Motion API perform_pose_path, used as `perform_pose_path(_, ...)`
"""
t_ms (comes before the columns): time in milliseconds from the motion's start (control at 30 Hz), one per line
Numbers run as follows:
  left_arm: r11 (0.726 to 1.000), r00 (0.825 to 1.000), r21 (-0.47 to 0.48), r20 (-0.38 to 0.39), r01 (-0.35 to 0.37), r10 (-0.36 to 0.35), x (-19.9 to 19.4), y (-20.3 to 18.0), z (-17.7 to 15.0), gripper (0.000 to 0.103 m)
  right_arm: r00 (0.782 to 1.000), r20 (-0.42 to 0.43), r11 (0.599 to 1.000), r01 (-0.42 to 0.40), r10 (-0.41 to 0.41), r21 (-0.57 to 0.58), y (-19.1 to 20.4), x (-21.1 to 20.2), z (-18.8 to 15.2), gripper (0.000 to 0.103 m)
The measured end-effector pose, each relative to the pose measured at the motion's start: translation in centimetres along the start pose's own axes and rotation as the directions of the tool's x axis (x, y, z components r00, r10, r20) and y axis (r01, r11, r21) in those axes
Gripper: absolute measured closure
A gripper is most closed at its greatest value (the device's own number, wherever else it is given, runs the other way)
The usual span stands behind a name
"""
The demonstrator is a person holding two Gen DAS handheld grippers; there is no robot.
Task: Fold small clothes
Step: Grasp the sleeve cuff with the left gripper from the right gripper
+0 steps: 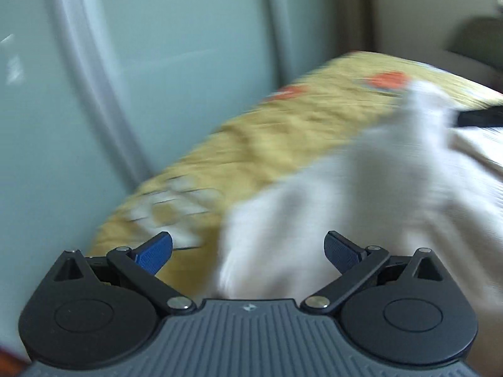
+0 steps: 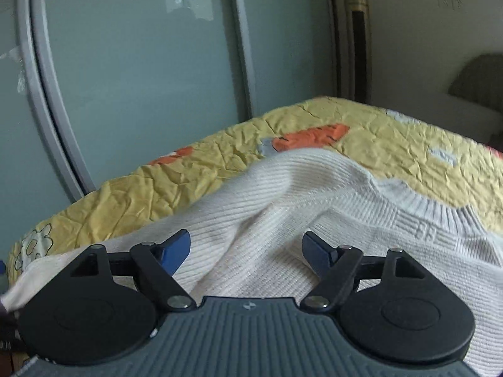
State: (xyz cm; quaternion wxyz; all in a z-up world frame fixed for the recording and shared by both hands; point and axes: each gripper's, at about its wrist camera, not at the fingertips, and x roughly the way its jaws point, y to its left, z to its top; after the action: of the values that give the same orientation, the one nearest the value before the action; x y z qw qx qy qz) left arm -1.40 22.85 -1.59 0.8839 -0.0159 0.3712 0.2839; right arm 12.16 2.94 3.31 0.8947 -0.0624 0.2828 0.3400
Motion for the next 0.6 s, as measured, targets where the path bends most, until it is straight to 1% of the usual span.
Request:
perform_pose_path(67,0.995,0.997,-0.058,-0.032,-0.076,0.074,1.5,3.3,0.0,0.0,0.998,0.043,0.99,-0.048,0.054,-0.136,2.7,-0.8,0.1,0.022)
perform_pose_path(100,0.99,0.992,-0.078,-0.056,-0.116,0.112,2.3,4.8,-0.1,0.0,0.996,0.054,0.975,-0.061,0.074,-0.216,4.2,-1.1,-0.1,0.022)
perform_pose_path(133,0.986,0.988,-0.091,-0.083,-0.139,0.132,3.0,5.9,-0.2,0.0,0.994,0.056,0.95,-0.074,0.096,-0.304,6.1,-1.3,-0.4,0.021)
perform_pose_path(200,0.979,0.983,-0.137,-0.124,-0.151,0.134,3.9,8.3,-0.6,0.0,0.99,0.031,0.886,-0.11,0.138,-0.45,9.4,-1.5,-1.4,0.021)
perform_pose_path(267,0.975,0.984,-0.18,-0.139,-0.133,0.108,4.0,9.9,-0.8,0.0,0.985,-0.007,0.824,-0.147,0.171,-0.547,12.2,-1.5,-2.6,0.021)
perform_pose_path(333,0.975,0.991,-0.213,-0.126,-0.069,0.043,3.8,10.8,-0.8,0.0,0.976,-0.046,0.771,-0.196,0.212,-0.606,14.7,-1.6,-3.9,0.021)
perform_pose_path(367,0.975,0.994,-0.219,-0.109,-0.02,-0.004,3.5,11.1,-0.9,0.0,0.972,-0.061,0.744,-0.212,0.225,-0.634,15.8,-1.7,-4.5,0.021)
perform_pose_path(400,0.976,0.993,-0.215,-0.101,0.035,-0.058,3.4,11.2,-0.8,0.0,0.971,-0.068,0.716,-0.217,0.23,-0.664,16.9,-1.9,-5.0,0.021)
perform_pose_path(433,0.973,0.986,-0.202,-0.106,0.107,-0.131,3.4,11.1,-0.7,0.0,0.969,-0.072,0.689,-0.219,0.235,-0.691,17.9,-2.0,-5.7,0.021)
perform_pose_path(500,0.954,0.959,-0.199,-0.132,0.223,-0.252,4.0,11.2,-0.4,0.0,0.968,-0.088,0.642,-0.224,0.236,-0.733,19.4,-2.3,-6.7,0.021)
perform_pose_path(533,0.94,0.941,-0.209,-0.152,0.269,-0.303,4.4,11.0,-0.3,0.0,0.968,-0.091,0.623,-0.221,0.233,-0.751,19.9,-2.6,-7.3,0.022)
perform_pose_path(567,0.924,0.924,-0.231,-0.163,0.305,-0.346,4.7,11.1,-0.4,0.0,0.97,-0.085,0.608,-0.21,0.229,-0.766,20.3,-2.7,-7.6,0.022)
perform_pose_path(600,0.902,0.906,-0.268,-0.165,0.34,-0.39,5.0,11.3,-0.5,0.0,0.973,-0.071,0.592,-0.19,0.219,-0.783,20.7,-2.9,-8.3,0.022)
